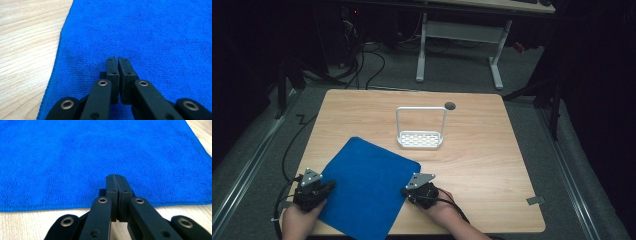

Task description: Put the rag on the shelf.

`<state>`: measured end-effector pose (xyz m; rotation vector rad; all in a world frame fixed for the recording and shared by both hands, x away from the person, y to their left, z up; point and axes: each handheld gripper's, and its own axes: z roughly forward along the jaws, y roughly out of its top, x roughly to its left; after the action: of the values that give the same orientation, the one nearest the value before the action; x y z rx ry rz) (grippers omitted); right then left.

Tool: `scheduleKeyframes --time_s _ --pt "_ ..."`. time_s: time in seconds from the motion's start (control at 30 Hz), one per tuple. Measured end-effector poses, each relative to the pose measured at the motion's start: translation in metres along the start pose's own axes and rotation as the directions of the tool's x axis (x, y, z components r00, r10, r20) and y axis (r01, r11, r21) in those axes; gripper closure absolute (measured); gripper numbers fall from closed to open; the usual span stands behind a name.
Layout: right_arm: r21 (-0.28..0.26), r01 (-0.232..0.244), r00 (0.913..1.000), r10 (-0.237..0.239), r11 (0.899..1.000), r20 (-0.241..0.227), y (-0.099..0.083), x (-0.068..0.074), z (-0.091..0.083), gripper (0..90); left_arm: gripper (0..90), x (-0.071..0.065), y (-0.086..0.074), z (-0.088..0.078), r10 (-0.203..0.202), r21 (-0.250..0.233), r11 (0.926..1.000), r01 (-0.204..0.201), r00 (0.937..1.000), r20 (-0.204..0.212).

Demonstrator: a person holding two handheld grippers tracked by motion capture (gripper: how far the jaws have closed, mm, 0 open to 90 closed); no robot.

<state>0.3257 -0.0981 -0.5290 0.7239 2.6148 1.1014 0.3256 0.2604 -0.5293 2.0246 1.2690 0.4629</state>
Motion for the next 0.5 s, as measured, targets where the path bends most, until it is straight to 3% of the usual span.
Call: scheduleKeyframes --time_s 0.13,0.3,0.37,0.4,0.43,0.47,0.5 --pt "0.009 -0.011 0.9999 0.011 1.0 0.004 -0.002 -0.002 -0.003 90.0 87.8 -0.002 0.0 -0.001 0.01 0.008 0.9999 -0.01 0.9998 0.016" --pt "0.01 -0.039 0.9988 0.039 0.999 0.031 -0.012 -0.01 -0.014 90.0 87.7 -0.018 0.001 -0.001 0.071 0.026 0.9971 -0.072 0.9957 0.06" --pt "0.011 -0.047 0.9982 0.046 0.999 0.038 -0.014 -0.012 -0.017 90.0 87.8 -0.028 0.002 -0.001 0.112 0.038 0.9925 -0.116 0.9892 0.094" --pt "0.011 -0.062 0.9966 0.061 0.998 0.054 -0.019 -0.017 -0.022 90.0 88.1 -0.036 0.003 -0.001 0.149 0.048 0.9866 -0.156 0.9813 0.121" --pt "0.011 -0.062 0.9966 0.061 0.998 0.054 -0.019 -0.017 -0.022 90.0 88.5 -0.036 0.003 -0.001 0.149 0.048 0.9866 -0.156 0.9813 0.121" --pt "0.01 -0.079 0.9943 0.078 0.997 0.072 -0.025 -0.022 -0.028 90.0 88.8 -0.04 0.004 -0.001 0.168 0.054 0.9829 -0.176 0.9773 0.129" --pt "0.007 -0.088 0.9929 0.087 0.996 0.081 -0.028 -0.024 -0.03 90.0 88.8 -0.05 0.006 0.0 0.209 0.066 0.9731 -0.221 0.966 0.152"
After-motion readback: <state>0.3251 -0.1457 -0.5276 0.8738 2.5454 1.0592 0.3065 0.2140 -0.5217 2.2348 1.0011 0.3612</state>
